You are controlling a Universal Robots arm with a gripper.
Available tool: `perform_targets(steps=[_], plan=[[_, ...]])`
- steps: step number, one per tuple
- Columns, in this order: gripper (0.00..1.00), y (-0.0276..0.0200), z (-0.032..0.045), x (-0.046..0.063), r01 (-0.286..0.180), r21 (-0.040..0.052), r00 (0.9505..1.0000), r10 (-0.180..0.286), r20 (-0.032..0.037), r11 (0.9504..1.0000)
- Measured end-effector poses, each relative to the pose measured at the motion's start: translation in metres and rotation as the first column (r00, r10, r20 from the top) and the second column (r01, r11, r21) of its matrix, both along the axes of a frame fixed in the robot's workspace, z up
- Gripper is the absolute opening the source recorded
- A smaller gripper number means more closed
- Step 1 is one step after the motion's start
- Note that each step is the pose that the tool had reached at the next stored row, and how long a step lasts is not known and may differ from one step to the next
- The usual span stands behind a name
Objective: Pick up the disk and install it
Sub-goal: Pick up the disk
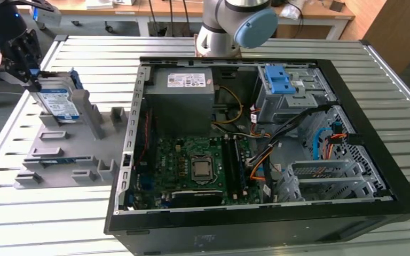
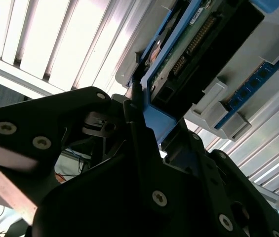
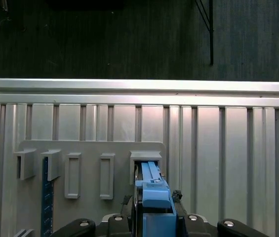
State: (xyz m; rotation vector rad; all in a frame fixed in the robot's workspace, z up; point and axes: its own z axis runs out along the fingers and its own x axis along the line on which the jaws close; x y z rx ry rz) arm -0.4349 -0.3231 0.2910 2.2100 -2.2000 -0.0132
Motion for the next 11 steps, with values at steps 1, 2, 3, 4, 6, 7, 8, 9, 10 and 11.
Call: perform_targets(steps=[1, 2, 3, 4, 6, 7, 8, 9, 10, 11], plan=[[0.43, 0.0, 0.0, 0.0, 0.0, -0.0001, 1.0, 0.0, 0.0, 1.0], [0.36, 0.0, 0.0, 0.0, 0.0, -0.0001, 1.0, 0.0, 0.0, 1.0], [0.36, 0.0, 0.0, 0.0, 0.0, 0.0, 1.0, 0.0, 0.0, 1.0], [0.36, 0.0, 0.0, 0.0, 0.0, 0.0, 1.0, 0.0, 0.0, 1.0], [0.36, 0.0, -0.0001, 0.0, 0.0, 0.0, 1.0, 0.0, 0.0001, 1.0], [0.36, 0.0, -0.0001, 0.0, 0.0, 0.0, 1.0, 0.0, 0.0, 1.0], [0.36, 0.0, -0.0001, 0.0, 0.0, 0.0, 1.0, 0.0, 0.0001, 1.0], [0.36, 0.0, -0.0001, 0.0, 0.001, 0.0001, 1.0, -0.001, 0.0001, 1.0], [0.36, 0.0, -0.0001, 0.0, 0.003, 0.0, 1.0, -0.003, 0.0001, 1.0], [0.36, 0.0, -0.0001, 0.0, 0.006, 0.0001, 1.0, -0.006, 0.0001, 1.0]])
